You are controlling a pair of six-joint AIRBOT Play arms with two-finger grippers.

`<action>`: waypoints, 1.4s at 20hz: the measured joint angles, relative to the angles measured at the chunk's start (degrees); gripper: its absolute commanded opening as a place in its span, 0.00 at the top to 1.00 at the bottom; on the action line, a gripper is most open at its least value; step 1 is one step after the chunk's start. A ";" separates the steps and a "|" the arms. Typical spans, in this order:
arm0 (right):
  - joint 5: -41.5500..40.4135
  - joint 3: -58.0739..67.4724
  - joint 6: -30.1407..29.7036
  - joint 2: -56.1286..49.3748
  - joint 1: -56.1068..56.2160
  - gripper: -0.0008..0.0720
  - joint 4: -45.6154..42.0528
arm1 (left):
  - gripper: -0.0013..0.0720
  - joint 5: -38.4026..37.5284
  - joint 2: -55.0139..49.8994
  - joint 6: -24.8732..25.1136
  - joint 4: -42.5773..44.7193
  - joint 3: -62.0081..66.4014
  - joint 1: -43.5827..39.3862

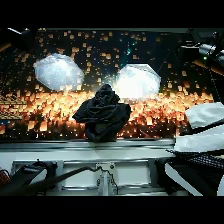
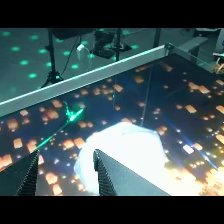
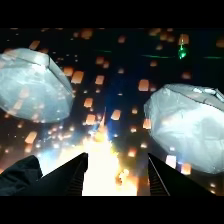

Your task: Fold the clothes and pants, and hang the long-sleeved shirts on hangers.

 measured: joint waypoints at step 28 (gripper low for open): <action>-1.81 0.00 0.04 0.00 0.02 0.40 0.22 | 0.49 2.60 -0.50 1.22 -1.66 0.00 0.00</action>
